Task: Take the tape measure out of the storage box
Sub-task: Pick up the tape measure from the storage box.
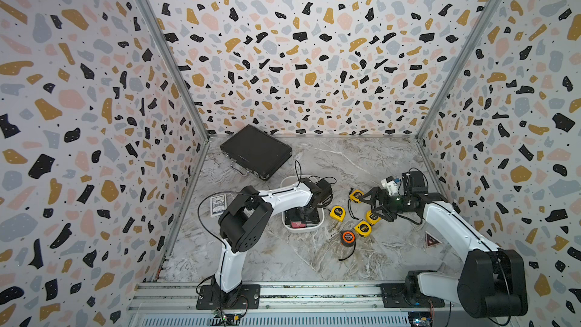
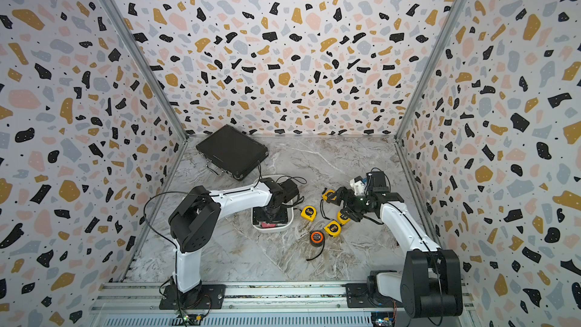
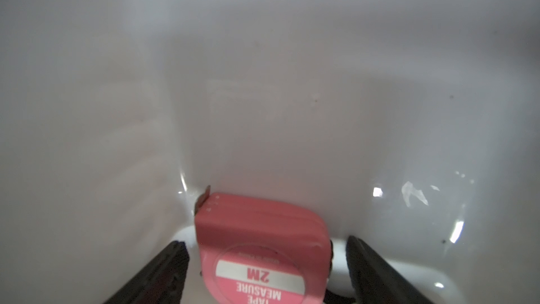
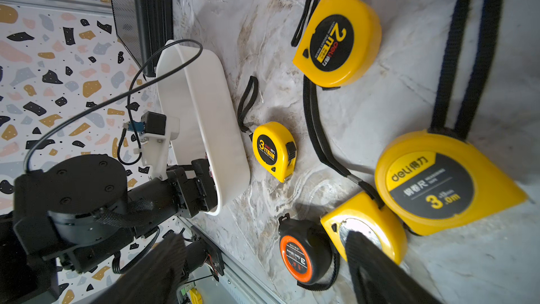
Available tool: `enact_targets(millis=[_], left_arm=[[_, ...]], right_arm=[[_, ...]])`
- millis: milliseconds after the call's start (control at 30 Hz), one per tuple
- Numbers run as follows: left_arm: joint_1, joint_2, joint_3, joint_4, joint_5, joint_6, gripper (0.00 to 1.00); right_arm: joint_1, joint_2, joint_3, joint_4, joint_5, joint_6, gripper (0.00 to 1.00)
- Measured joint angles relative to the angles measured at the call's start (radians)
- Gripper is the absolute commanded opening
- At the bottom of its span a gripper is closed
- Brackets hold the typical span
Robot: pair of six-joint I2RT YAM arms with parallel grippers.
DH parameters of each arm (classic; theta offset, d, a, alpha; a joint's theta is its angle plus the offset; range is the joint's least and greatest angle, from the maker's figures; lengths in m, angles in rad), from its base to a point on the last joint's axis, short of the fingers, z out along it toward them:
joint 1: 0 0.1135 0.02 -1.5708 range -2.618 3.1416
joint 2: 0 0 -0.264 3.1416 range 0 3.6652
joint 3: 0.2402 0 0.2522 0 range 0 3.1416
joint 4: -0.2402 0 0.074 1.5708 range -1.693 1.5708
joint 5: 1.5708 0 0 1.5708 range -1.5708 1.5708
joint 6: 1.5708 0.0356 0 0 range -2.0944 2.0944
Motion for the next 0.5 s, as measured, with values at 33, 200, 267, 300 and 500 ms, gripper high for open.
enact_targets(millis=[33, 200, 267, 300, 500], left_arm=[[0.001, 0.001, 0.0, 0.003, 0.009, 0.007, 0.85], [0.013, 0.013, 0.013, 0.012, 0.047, 0.033, 0.8], [0.017, 0.016, 0.015, 0.02, 0.06, 0.042, 0.77], [0.019, 0.018, 0.015, 0.024, 0.067, 0.05, 0.75], [0.023, 0.023, 0.017, 0.042, 0.099, 0.076, 0.62]], right_arm=[[0.0, 0.001, 0.002, 0.0, 0.0, 0.0, 0.91], [0.001, 0.003, 0.014, 0.0, 0.0, 0.0, 0.91], [0.001, 0.003, 0.014, -0.001, 0.0, 0.0, 0.91], [0.001, 0.003, 0.014, -0.001, 0.0, 0.0, 0.91], [0.001, 0.009, 0.015, -0.002, 0.0, 0.0, 0.91]])
